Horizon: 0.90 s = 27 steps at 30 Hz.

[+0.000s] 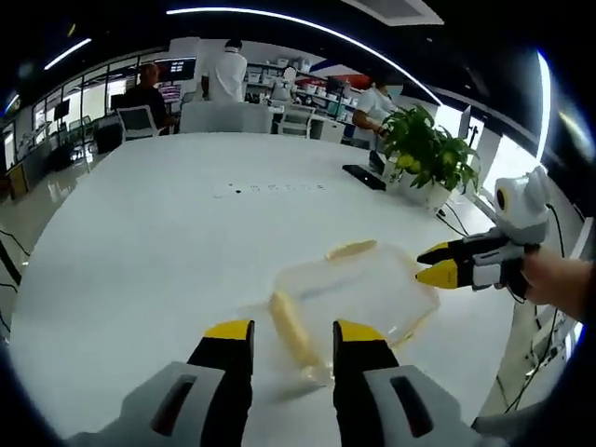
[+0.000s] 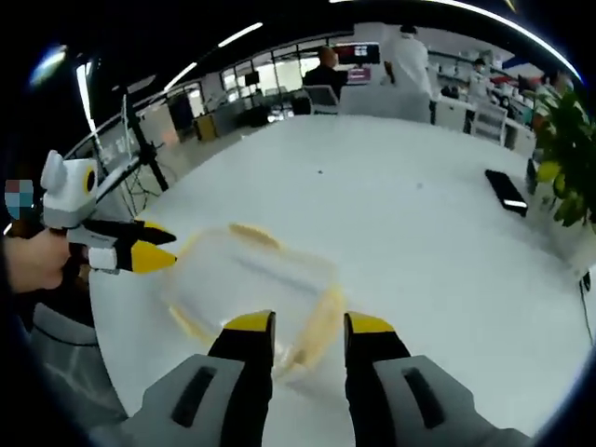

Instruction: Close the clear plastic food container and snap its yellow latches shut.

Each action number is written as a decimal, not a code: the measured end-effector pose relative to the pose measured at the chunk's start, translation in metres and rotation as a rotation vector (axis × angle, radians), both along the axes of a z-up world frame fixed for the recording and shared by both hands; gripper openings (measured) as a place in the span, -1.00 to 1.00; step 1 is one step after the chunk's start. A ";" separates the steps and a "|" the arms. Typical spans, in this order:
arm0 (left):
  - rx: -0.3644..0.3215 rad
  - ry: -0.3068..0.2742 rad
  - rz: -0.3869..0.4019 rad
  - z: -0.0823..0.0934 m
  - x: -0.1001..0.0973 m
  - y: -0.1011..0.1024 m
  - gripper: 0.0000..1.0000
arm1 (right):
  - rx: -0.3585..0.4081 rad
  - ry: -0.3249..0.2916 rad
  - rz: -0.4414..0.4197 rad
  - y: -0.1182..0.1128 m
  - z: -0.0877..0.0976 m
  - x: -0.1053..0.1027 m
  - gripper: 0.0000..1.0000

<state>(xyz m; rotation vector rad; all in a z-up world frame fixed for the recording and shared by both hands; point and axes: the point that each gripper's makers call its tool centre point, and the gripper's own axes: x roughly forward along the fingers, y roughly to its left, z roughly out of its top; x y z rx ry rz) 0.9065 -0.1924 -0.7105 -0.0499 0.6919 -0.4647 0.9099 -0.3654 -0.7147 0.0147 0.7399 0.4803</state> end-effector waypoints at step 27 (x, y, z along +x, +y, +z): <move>-0.076 0.035 0.050 -0.005 -0.002 -0.015 -0.53 | 0.121 0.034 -0.115 0.006 -0.001 -0.005 -0.52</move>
